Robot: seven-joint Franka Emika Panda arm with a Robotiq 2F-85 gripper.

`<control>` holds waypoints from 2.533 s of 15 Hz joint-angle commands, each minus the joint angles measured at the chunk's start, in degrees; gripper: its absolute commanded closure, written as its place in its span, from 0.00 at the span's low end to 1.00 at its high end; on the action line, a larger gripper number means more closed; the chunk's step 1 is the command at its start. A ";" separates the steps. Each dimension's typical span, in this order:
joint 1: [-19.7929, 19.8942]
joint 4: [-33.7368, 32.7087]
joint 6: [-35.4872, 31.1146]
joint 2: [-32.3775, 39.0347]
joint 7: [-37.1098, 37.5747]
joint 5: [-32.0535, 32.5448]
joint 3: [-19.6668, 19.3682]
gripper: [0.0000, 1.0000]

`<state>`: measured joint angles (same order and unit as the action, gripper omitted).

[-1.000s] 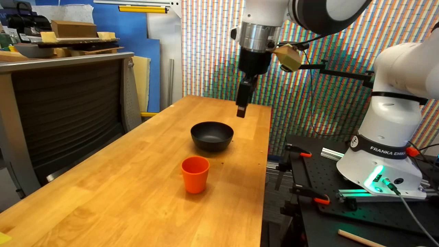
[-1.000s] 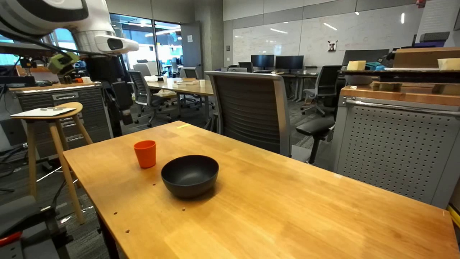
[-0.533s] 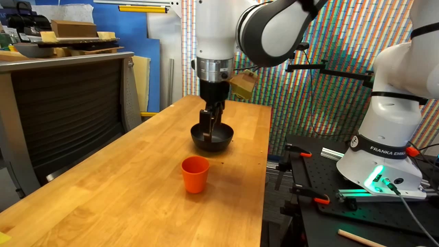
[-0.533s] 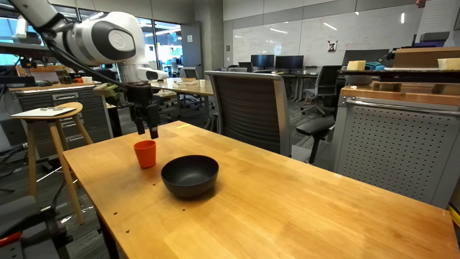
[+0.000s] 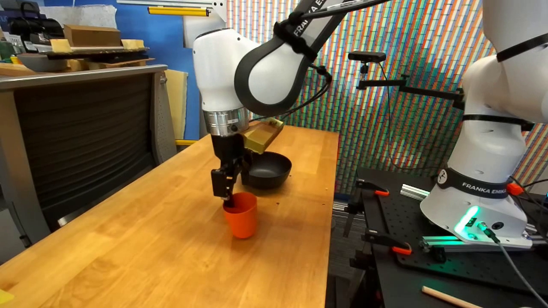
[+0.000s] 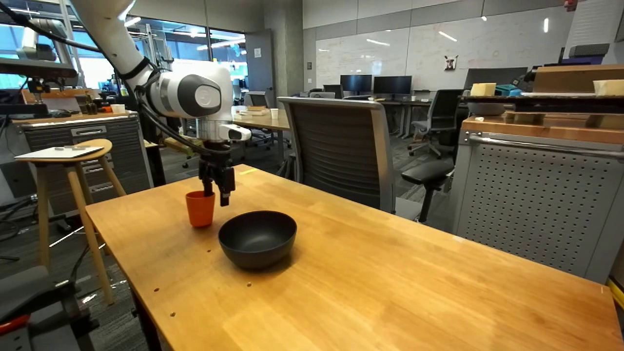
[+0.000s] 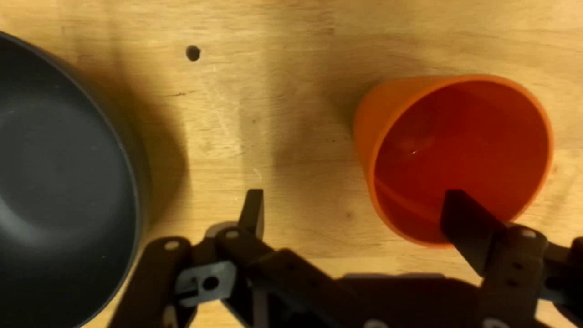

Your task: Put the cup in the bowl

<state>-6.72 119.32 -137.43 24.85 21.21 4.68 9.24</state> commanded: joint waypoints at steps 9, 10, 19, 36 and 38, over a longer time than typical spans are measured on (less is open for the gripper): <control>-1.17 -1.64 3.48 2.19 -3.03 -12.62 -1.17 0.74; -1.34 -1.13 3.67 1.54 -2.78 -12.53 -1.42 0.82; -1.33 13.69 4.50 -20.18 5.85 -3.53 -8.13 0.99; 6.78 11.54 -6.53 -9.74 16.89 6.10 -12.28 0.99; 6.68 9.63 -7.92 -6.53 15.79 4.54 -12.99 0.99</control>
<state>0.20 133.32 -143.53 13.22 39.17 11.82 -2.46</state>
